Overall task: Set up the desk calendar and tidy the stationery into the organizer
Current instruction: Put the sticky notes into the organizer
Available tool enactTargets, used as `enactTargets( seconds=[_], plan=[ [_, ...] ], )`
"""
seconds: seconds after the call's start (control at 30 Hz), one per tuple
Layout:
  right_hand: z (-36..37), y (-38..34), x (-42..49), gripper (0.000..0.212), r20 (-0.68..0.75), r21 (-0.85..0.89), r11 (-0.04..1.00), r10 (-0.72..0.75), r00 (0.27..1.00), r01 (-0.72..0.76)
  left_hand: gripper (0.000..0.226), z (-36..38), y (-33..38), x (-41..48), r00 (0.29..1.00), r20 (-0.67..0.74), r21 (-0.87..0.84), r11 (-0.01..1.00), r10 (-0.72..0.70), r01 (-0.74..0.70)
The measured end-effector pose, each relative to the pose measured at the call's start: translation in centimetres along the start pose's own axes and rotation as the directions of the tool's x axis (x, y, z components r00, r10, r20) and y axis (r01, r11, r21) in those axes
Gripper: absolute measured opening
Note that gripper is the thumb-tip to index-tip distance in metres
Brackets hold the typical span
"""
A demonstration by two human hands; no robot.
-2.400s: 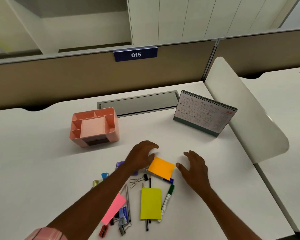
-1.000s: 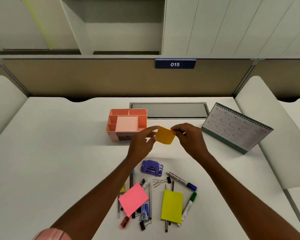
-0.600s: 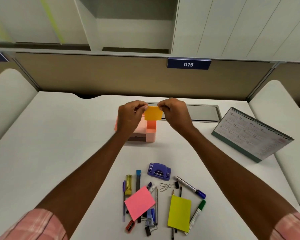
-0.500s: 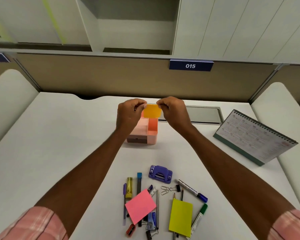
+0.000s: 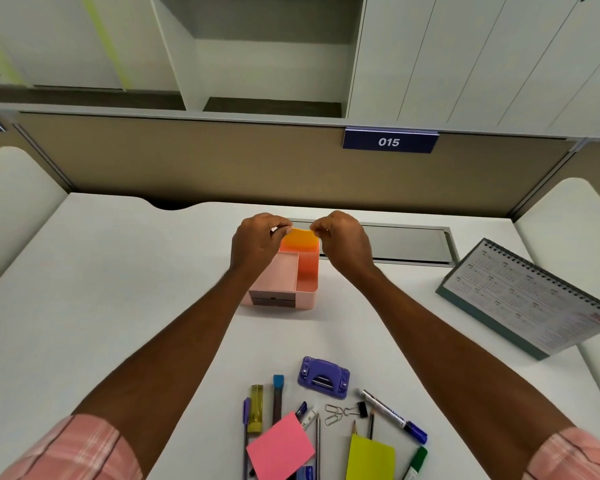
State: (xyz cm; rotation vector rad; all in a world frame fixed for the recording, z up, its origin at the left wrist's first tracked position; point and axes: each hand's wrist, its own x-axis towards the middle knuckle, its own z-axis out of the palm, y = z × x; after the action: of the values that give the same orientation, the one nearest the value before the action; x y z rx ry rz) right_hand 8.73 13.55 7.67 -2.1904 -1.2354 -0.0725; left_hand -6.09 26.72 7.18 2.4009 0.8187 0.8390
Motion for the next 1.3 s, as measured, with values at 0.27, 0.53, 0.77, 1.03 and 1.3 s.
enactTargets(
  seconds=[0.27,0.53,0.77,1.03,1.3],
  plan=[
    [3.4,0.8,0.4,0.019,0.161,-0.085,0.995,0.065,0.985,-0.052,0.03,2.3,-1.7,0.8,0.974,0.19,0.192,0.978,-0.121,0.084],
    [4.7,1.0,1.0,0.023,0.159,-0.116,0.99,0.102,0.982,-0.084,0.03,3.3,-2.3,1.4,0.963,0.205,0.242,0.962,-0.177,0.126],
    [5.2,1.0,1.0,0.019,0.125,-0.13,0.988,0.095,0.988,-0.079,0.027,3.4,-2.2,1.7,0.964,0.194,0.264,0.956,-0.184,0.13],
    [5.0,1.6,0.6,0.027,0.095,-0.097,0.986,0.148,0.984,-0.139,0.033,3.3,-1.6,1.4,0.956,0.161,0.28,0.94,-0.245,0.194],
    [3.3,2.4,-0.3,0.031,0.076,-0.052,0.986,0.161,0.984,-0.157,0.032,2.7,-0.9,0.5,0.965,0.129,0.246,0.95,-0.227,0.191]
  ],
)
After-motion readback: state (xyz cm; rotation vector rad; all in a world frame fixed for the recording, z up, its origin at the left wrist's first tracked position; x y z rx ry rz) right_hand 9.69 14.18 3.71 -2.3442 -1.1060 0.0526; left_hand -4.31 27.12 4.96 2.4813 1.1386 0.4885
